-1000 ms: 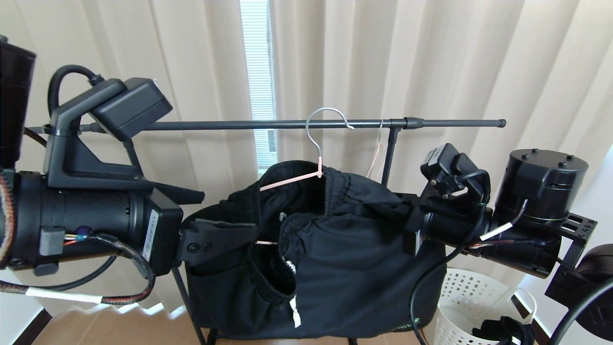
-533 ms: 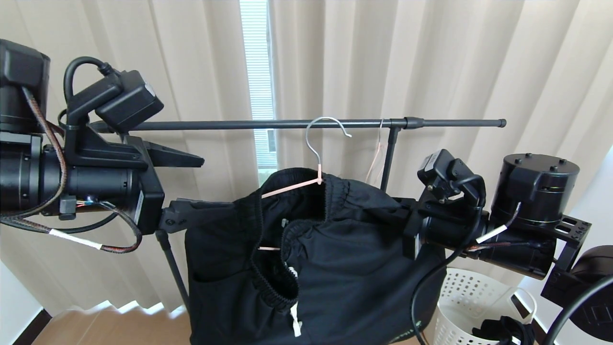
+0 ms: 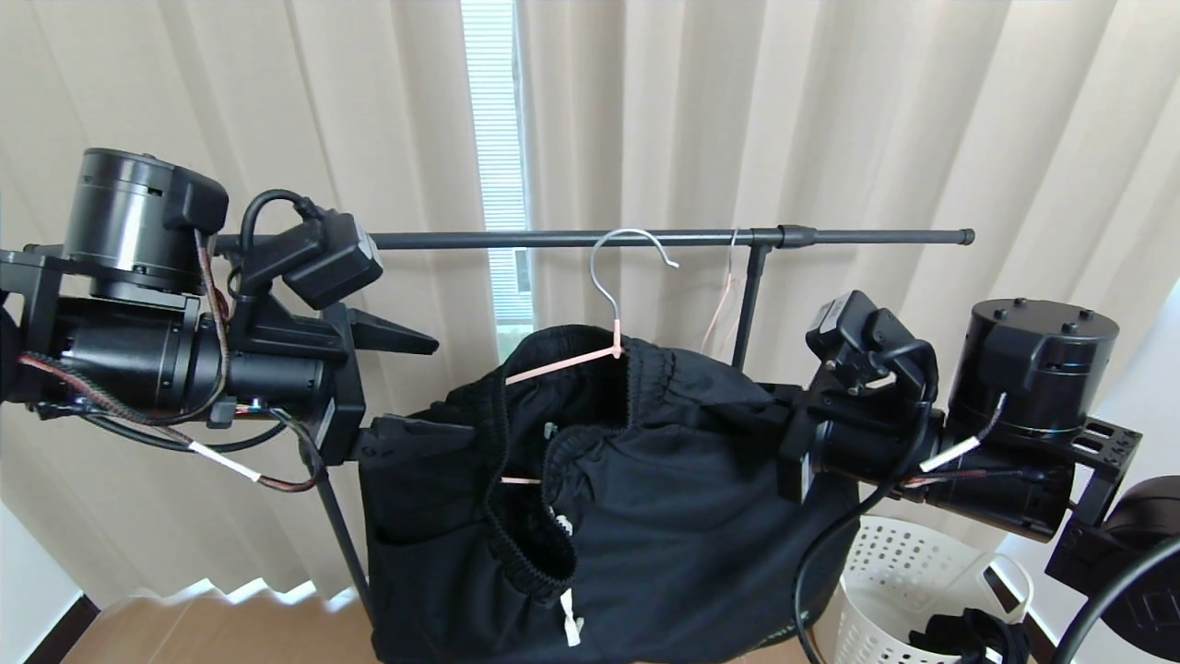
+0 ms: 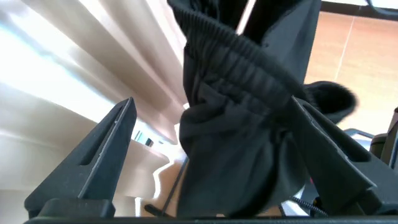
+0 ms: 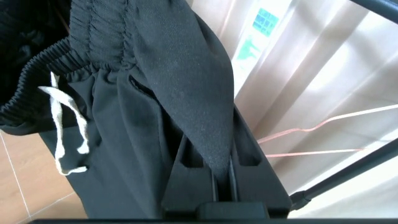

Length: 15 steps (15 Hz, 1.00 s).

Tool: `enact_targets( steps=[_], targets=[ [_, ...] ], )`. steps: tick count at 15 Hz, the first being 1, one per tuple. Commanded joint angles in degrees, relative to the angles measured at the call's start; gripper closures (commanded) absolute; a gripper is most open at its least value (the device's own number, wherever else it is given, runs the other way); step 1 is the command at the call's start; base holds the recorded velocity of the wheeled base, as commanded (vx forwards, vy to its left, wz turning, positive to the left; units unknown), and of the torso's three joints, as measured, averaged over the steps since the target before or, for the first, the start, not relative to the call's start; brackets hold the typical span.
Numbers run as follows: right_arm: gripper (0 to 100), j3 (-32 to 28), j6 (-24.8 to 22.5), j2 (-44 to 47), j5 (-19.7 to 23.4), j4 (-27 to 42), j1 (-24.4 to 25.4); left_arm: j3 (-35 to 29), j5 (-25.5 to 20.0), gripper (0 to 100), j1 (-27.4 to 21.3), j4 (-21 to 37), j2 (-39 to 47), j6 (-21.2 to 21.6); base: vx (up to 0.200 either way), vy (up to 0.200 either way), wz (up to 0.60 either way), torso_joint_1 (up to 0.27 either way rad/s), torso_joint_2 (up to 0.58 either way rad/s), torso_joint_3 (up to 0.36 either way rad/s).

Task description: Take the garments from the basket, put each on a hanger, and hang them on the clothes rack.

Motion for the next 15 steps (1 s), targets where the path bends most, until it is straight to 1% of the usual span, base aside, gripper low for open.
enact_targets(
  steps=[1,5,8,11,13,15],
  targets=[
    [100,0.2,0.0,-0.7,0.0,0.0,0.0,0.1,0.0,0,-0.6,-0.7,2.8,-0.1,0.0,0.0,0.0,0.0,0.0,0.0],
    [100,0.6,0.0,-2.0,0.3,0.0,0.2,-0.1,0.3,0,-1.9,-4.1,5.4,-0.4,0.0,0.0,0.0,0.0,0.0,0.0],
    [100,0.9,0.0,-2.5,0.4,0.0,0.5,-0.4,0.3,0,-4.0,-4.6,5.9,-0.8,0.0,0.0,0.0,0.0,0.0,0.0],
    [100,1.0,0.1,-2.5,0.4,-0.2,1.3,-0.4,0.3,0,-4.4,-4.6,7.2,-1.4,0.0,0.0,0.0,0.0,0.0,0.0],
    [100,1.5,0.2,-2.4,0.4,-2.8,1.6,-0.3,0.3,0,-4.5,-4.6,7.3,-1.5,0.0,0.0,0.0,0.0,0.0,0.0],
    [100,1.5,0.2,-2.5,0.4,-3.0,1.8,-0.2,0.3,0,-5.2,-4.6,7.4,-1.9,0.0,0.0,0.0,0.0,0.0,0.0]
  ],
)
